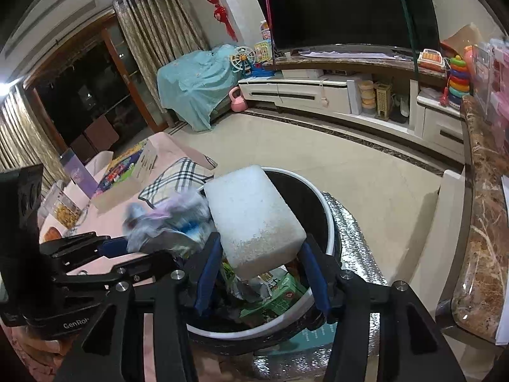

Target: Collect trash

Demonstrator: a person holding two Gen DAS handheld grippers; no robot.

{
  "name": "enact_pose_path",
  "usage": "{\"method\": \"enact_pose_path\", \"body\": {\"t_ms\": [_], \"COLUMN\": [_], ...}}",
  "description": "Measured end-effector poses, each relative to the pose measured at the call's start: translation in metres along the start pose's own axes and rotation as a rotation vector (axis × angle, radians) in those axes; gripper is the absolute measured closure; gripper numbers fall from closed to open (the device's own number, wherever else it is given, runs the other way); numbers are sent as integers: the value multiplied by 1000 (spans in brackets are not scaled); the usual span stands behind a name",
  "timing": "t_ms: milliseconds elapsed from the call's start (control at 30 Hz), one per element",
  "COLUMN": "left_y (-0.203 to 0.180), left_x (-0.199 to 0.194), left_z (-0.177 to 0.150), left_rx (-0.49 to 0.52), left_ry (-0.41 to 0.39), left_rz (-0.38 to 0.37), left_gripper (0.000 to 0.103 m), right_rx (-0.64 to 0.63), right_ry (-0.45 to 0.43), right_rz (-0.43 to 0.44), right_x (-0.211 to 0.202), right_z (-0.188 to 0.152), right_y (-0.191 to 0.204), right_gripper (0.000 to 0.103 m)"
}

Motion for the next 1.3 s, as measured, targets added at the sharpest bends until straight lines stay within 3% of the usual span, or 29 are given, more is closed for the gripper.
{"method": "enact_pose_path", "body": {"t_ms": [200,600,667,800,1133,1300], "left_y": [3,17,21,31,61,75], "left_x": [-5,-27,-35,-53,-129,-169], "left_z": [1,-12,-19,-36,-91,-115], "left_rx": [-2,-26,-39,-102,-232,-256], "left_ry": [-13,-48,-62,-86,-221,-320], "left_rz": [9,22,21,-9,-38,-14], "left_gripper": [32,31,31,30,30,23], "right_rx": [31,51,49,56,102,105], "right_ry": [-12,-33,-42,-88,-174,-234], "right_rz": [20,35,41,47,84,65], "right_x": [-4,-19,-24,-45,-92,-116], "right_z": [0,-1,0,-5,-35,-54], "right_y": [-1,7,11,26,79,105], "right_gripper": [45,39,36,18,5,3]}}
Point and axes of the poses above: each gripper's, at about its wrist camera, not at the fingertips, and x roughly the way its jaws point, y to its left, z to its top, the point moved 9 cm from there along x, roughly the way its jaws point, and after that the axes turned 13 degrees about -x, right-handed, at the moved point
